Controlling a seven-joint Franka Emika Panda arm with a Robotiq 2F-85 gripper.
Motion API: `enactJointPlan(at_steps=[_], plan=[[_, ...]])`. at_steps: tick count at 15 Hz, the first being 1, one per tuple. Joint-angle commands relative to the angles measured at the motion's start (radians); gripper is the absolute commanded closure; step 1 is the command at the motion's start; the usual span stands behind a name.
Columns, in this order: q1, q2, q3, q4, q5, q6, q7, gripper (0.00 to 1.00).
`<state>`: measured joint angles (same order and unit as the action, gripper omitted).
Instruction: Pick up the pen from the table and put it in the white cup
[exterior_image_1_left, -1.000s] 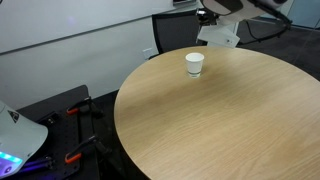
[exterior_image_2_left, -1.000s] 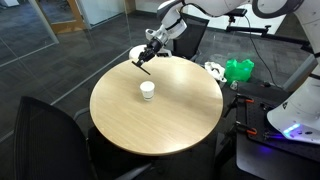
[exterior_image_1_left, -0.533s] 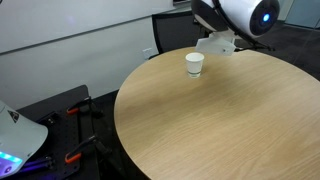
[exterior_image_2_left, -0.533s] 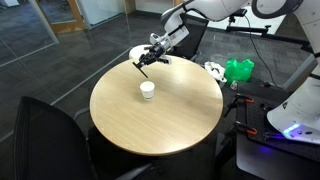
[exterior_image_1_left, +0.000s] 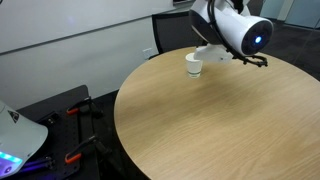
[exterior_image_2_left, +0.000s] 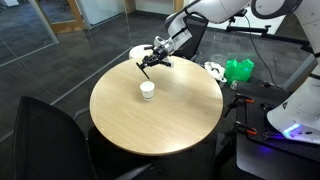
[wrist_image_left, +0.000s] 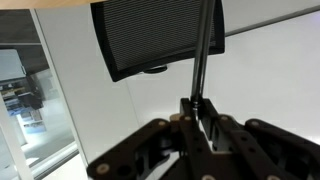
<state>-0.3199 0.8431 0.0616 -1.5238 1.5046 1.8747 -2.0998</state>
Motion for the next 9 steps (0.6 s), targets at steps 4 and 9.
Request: enactJointPlan(at_steps=[4,9], plan=[[0.033,-0.028,-0.053,-0.069,0.05,-0.046,-0.041,0.96],[0.043,-0.007,-0.059,-0.085,0.065,-0.049,-0.09,0.96]])
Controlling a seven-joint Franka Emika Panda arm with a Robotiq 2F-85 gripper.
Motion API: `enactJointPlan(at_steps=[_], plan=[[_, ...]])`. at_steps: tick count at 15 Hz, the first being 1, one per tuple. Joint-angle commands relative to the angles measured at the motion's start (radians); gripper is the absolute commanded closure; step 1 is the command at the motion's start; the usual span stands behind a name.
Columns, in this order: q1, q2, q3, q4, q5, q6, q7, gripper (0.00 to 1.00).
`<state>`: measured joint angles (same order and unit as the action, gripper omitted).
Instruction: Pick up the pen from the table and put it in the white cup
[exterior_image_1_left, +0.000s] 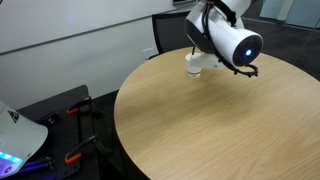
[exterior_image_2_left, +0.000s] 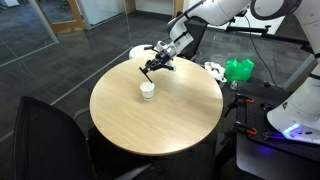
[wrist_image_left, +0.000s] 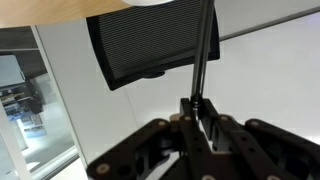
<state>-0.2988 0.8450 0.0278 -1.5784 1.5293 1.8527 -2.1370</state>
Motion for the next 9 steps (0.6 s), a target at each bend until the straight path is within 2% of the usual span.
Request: enactJointPlan(at_steps=[1,9], plan=[[0.025,-0.005,-0.026,-0.035,0.047,-0.026,-0.063,0.96],[0.044,0.026,-0.029,-0.045,0.103,-0.024,-0.166,0.96]])
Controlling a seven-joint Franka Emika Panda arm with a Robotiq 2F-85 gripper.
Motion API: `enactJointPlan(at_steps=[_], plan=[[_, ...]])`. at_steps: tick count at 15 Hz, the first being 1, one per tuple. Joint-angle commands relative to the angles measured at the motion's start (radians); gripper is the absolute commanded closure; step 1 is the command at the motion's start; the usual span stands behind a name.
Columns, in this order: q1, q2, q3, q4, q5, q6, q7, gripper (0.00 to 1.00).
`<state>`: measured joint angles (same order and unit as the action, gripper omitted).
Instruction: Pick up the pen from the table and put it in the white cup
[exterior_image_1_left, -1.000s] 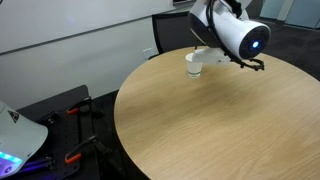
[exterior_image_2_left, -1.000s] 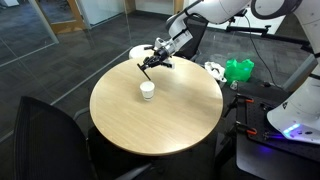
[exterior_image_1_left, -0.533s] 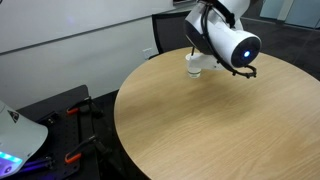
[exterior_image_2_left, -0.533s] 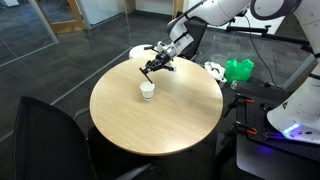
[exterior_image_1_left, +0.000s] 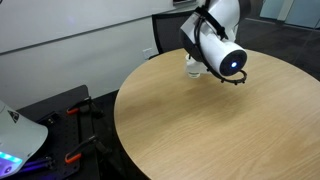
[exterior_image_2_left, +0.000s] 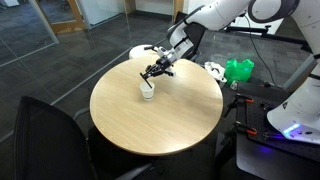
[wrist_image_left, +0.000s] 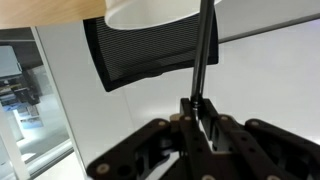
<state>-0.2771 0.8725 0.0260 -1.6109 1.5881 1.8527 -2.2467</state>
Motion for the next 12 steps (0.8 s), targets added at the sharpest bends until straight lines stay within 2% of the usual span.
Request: enactJointPlan(at_steps=[1,7,12], plan=[[0.024,0.003,-0.028,-0.011,0.057,-0.019,-0.075,0.96],[0.034,0.026,-0.041,-0.005,0.136,-0.009,-0.181,0.96],[0.056,0.048,-0.067,-0.002,0.155,0.004,-0.206,0.96]])
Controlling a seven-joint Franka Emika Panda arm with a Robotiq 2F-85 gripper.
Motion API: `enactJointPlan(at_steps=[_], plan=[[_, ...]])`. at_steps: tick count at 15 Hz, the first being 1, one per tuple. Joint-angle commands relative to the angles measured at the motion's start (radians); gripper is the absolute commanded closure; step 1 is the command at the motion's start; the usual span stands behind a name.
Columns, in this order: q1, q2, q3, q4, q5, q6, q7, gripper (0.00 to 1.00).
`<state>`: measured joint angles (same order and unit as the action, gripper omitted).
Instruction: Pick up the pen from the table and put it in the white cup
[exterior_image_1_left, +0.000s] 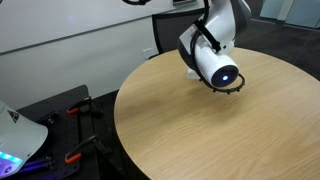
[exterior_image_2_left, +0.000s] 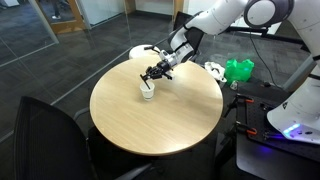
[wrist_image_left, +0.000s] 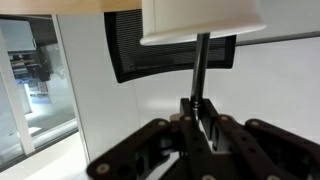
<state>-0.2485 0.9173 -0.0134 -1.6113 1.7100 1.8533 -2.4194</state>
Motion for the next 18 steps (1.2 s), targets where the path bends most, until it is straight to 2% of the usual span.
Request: enactJointPlan(at_steps=[1,11,12,13,18], plan=[[0.03,0.006,-0.031,-0.001,0.036,0.004,-0.038,0.96],[0.05,0.034,-0.048,0.011,0.045,0.037,-0.042,0.96],[0.052,0.033,-0.048,0.009,0.047,0.043,-0.042,0.6],[0.053,0.032,-0.048,0.008,0.049,0.047,-0.043,0.59],[0.059,0.026,-0.05,0.003,0.063,0.049,-0.046,0.23]])
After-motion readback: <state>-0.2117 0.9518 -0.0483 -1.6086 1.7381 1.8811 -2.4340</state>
